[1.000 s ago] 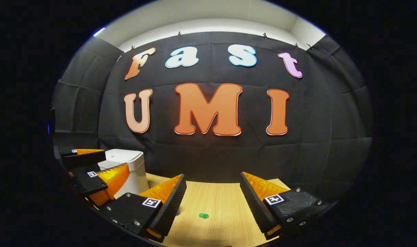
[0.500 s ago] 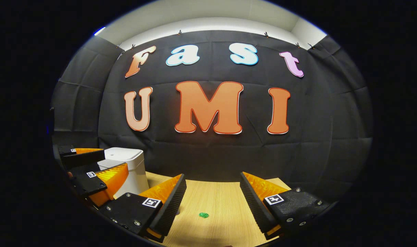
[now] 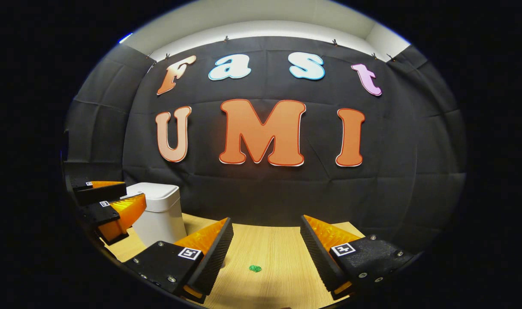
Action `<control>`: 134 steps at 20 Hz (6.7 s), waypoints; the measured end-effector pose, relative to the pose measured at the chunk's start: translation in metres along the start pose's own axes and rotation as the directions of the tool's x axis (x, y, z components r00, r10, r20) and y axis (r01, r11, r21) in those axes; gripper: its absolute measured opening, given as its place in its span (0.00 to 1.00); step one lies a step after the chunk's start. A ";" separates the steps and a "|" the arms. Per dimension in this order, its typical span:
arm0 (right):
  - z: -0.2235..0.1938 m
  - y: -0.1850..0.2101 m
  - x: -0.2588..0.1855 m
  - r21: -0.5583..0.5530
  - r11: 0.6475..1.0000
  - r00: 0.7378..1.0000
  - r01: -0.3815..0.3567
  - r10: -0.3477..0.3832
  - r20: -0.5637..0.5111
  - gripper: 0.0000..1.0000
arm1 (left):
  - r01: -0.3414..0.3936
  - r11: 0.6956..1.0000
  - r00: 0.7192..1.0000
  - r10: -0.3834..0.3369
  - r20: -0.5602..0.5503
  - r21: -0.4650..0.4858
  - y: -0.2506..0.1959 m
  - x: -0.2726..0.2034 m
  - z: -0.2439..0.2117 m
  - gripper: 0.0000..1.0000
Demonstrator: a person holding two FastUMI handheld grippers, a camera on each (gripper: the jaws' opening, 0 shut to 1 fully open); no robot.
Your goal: Press the lid of the desktop garbage bin to open it, pick up the crumpled paper on the desktop and throw it into the bin, then pick up the pop can on the desktop and drop it into the bin, and finally close the garbage bin lid.
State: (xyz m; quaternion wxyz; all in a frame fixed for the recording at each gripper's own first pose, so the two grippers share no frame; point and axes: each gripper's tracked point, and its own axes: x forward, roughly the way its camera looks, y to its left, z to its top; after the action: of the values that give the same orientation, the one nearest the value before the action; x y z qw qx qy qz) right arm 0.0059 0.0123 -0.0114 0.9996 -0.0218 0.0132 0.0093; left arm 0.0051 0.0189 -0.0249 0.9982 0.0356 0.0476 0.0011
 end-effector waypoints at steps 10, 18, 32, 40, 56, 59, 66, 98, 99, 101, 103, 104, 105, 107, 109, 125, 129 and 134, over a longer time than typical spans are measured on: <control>-0.004 0.009 0.008 -0.017 1.000 1.000 -0.018 0.018 -0.008 0.94 | -0.113 0.975 0.990 0.094 -0.101 -0.193 0.129 0.069 0.003 0.00; -0.013 0.010 0.012 -0.018 1.000 0.999 -0.026 0.025 -0.019 0.94 | -0.057 0.975 0.953 -0.011 -0.302 -0.215 0.192 0.147 -0.048 0.00; -0.038 0.014 0.029 -0.020 0.999 0.996 -0.027 0.025 -0.091 0.94 | -0.085 0.974 0.914 -0.008 -0.405 -0.211 0.188 0.165 -0.088 0.00; -0.049 0.025 0.032 0.039 0.995 0.987 -0.092 0.096 -0.125 0.94 | -0.119 0.986 0.991 0.111 -0.077 -0.117 0.195 0.128 0.014 0.12; -0.230 0.034 0.127 -0.010 0.987 0.896 -0.158 0.139 -0.422 0.95 | -0.128 0.983 0.990 0.120 -0.068 -0.129 0.126 0.002 0.016 0.94; -0.275 0.031 0.144 -0.022 0.989 0.866 -0.146 0.117 -0.487 0.95 | -0.152 0.987 0.986 0.148 -0.081 -0.050 0.131 -0.008 0.020 0.94; -0.336 0.049 0.149 -0.011 0.984 0.793 -0.180 0.139 -0.593 0.86 | -0.152 0.988 0.982 0.154 -0.112 0.027 0.120 -0.008 0.016 0.93; -0.060 0.135 0.128 0.073 0.937 0.907 -0.341 0.349 -0.235 0.06 | -0.157 0.983 0.987 0.155 -0.033 -0.090 0.162 -0.039 0.010 0.95; -0.045 0.151 0.129 0.083 0.926 0.901 -0.367 0.376 -0.217 0.05 | -0.165 0.981 0.986 0.163 -0.034 -0.099 0.170 -0.041 0.008 0.95; -0.014 0.192 0.131 0.092 0.901 0.884 -0.425 0.435 -0.171 0.05 | -0.185 0.976 0.983 0.182 -0.035 -0.116 0.185 -0.045 0.005 0.95; 0.007 0.241 0.138 0.068 0.871 0.859 -0.486 0.491 -0.143 0.06 | -0.213 0.969 0.977 0.210 -0.035 -0.121 0.202 -0.049 0.000 0.95; 0.010 0.264 0.144 0.053 0.858 0.845 -0.511 0.513 -0.149 0.06 | -0.225 0.967 0.974 0.222 -0.035 -0.124 0.210 -0.052 -0.001 0.95; 0.008 0.286 0.149 0.051 0.844 0.828 -0.534 0.535 -0.168 0.05 | -0.239 0.963 0.971 0.237 -0.032 -0.126 0.217 -0.056 -0.002 0.95; 0.006 0.333 0.162 0.067 0.821 0.798 -0.567 0.568 -0.199 0.05 | -0.268 0.955 0.964 0.266 -0.030 -0.129 0.231 -0.064 -0.006 0.95; -0.002 0.364 0.175 0.040 0.812 0.786 -0.582 0.574 -0.227 0.06 | -0.305 0.943 0.952 0.302 -0.041 -0.135 0.249 -0.073 -0.014 0.99; -0.018 0.353 0.171 0.034 0.812 0.789 -0.583 0.576 -0.214 0.94 | -0.318 0.937 0.946 0.304 -0.109 -0.145 0.248 -0.069 -0.045 0.94; -0.005 0.269 0.145 -0.004 0.867 0.860 -0.498 0.494 -0.127 0.94 | -0.224 0.966 0.970 0.208 -0.124 -0.133 0.200 -0.045 -0.050 0.95; -0.011 0.156 0.114 -0.067 0.936 0.937 -0.345 0.340 -0.077 0.94 | -0.042 0.991 0.992 0.026 -0.125 -0.130 0.113 -0.011 -0.056 0.95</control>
State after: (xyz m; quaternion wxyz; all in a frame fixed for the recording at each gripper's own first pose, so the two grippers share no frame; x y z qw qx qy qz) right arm 0.1163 0.1700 -0.0318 0.9801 -0.0593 0.0486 0.1832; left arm -0.0106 0.1351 -0.0713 0.9934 -0.0299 0.1084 0.0237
